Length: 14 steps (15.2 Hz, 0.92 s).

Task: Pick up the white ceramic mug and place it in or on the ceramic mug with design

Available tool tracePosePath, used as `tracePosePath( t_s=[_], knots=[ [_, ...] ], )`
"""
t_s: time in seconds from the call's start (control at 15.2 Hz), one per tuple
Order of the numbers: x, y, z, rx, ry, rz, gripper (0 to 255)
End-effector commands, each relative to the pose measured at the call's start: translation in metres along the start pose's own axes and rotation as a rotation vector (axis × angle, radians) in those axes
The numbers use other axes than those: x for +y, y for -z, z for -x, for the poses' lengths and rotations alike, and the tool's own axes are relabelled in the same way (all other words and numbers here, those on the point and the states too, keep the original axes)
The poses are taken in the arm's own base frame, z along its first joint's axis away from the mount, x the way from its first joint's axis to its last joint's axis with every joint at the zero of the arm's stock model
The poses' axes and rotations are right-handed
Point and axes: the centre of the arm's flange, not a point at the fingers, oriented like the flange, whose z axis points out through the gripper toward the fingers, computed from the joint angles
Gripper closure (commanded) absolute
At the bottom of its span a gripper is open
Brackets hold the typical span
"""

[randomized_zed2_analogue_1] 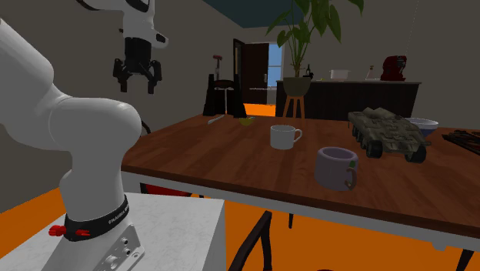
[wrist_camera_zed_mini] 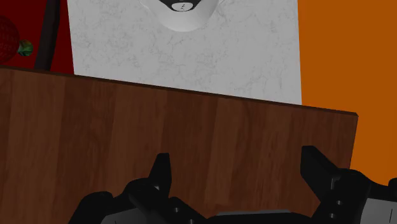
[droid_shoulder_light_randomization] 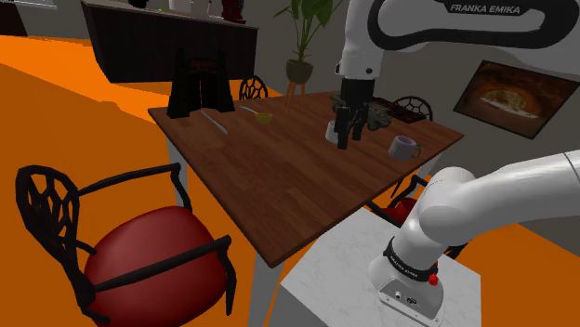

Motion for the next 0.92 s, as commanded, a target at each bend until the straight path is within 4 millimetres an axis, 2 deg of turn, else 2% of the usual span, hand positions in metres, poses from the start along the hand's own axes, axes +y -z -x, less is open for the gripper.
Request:
tracePosePath(
  t_s=[0.0, 0.86],
  knots=[
    [0.000, 0.000, 0.000, 0.000, 0.000, 0.000, 0],
    [0.142, -0.032, -0.074, 0.056, -0.009, 0.030, 0]
  ],
)
